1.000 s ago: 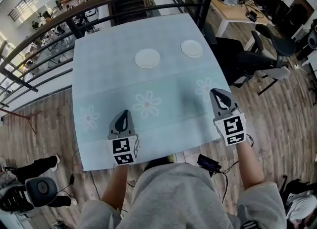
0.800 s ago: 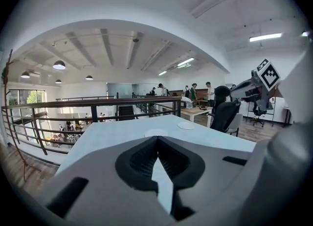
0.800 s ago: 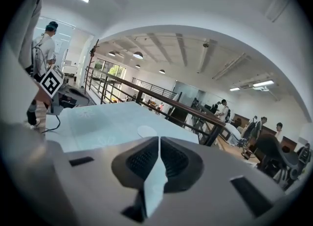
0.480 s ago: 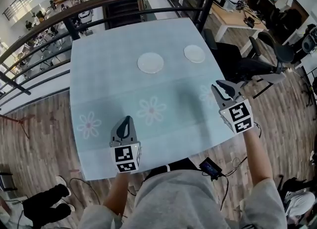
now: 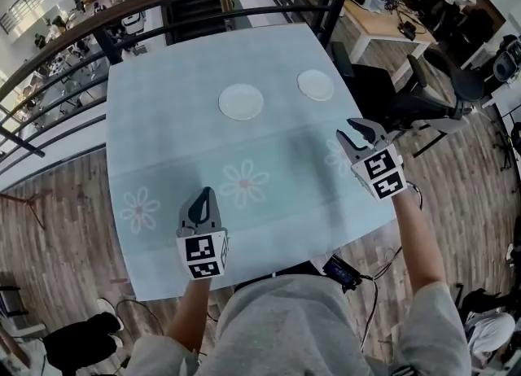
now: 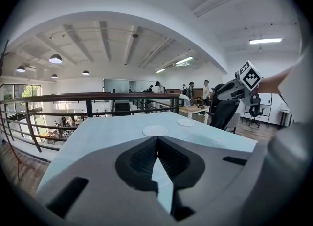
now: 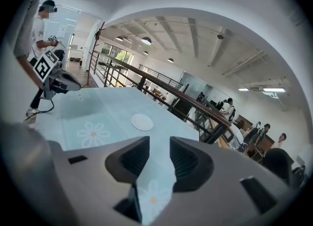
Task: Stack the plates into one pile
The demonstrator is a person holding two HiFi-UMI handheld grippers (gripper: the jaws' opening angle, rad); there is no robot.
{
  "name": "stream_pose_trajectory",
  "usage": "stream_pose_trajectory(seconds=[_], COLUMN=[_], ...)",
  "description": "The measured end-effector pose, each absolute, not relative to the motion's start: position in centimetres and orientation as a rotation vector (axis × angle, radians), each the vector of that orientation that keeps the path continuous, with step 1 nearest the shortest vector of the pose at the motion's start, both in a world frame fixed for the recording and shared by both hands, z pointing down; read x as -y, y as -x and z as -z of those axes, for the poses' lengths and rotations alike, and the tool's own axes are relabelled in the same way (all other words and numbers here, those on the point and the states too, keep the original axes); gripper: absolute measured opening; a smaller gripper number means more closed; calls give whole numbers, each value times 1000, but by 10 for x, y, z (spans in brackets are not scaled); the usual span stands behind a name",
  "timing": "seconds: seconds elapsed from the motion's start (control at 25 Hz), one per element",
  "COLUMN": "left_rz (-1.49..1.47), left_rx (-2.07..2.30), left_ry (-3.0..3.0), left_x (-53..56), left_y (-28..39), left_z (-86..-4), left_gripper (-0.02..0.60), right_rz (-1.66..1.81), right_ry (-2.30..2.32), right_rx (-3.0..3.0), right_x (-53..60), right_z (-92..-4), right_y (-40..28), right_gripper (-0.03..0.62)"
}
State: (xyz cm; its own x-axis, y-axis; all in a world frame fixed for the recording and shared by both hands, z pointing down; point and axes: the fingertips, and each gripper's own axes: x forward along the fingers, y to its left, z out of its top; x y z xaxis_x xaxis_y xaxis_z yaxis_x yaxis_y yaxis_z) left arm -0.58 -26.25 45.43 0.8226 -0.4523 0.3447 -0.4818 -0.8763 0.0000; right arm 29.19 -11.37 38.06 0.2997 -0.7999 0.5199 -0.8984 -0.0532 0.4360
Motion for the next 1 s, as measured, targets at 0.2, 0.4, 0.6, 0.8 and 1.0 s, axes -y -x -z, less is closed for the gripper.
stream_pose_trajectory(seconds=[0.2, 0.4, 0.6, 0.8, 1.0], left_rz=[-563, -640, -741, -780, -799], left_rx=[776, 801, 787, 749, 702], left_ry=[-2892, -2855, -2812, -2798, -2805], left_x=[275, 288, 292, 297, 295], left_y=[1, -18, -47, -91, -137], left_z=[-464, -487, -521, -545, -563], left_gripper=[18, 18, 19, 18, 19], right_rz=[-199, -252, -303, -313, -315], right_ry=[-1844, -1823, -1787, -1728, -1665], right_rx=[1501, 1500, 1509, 1505, 1509], right_x=[131, 150, 164, 180, 197], right_z=[-395, -418, -453, -488, -523], right_y=[-322, -359, -392, -424, -450], right_gripper=[129, 129, 129, 129, 129])
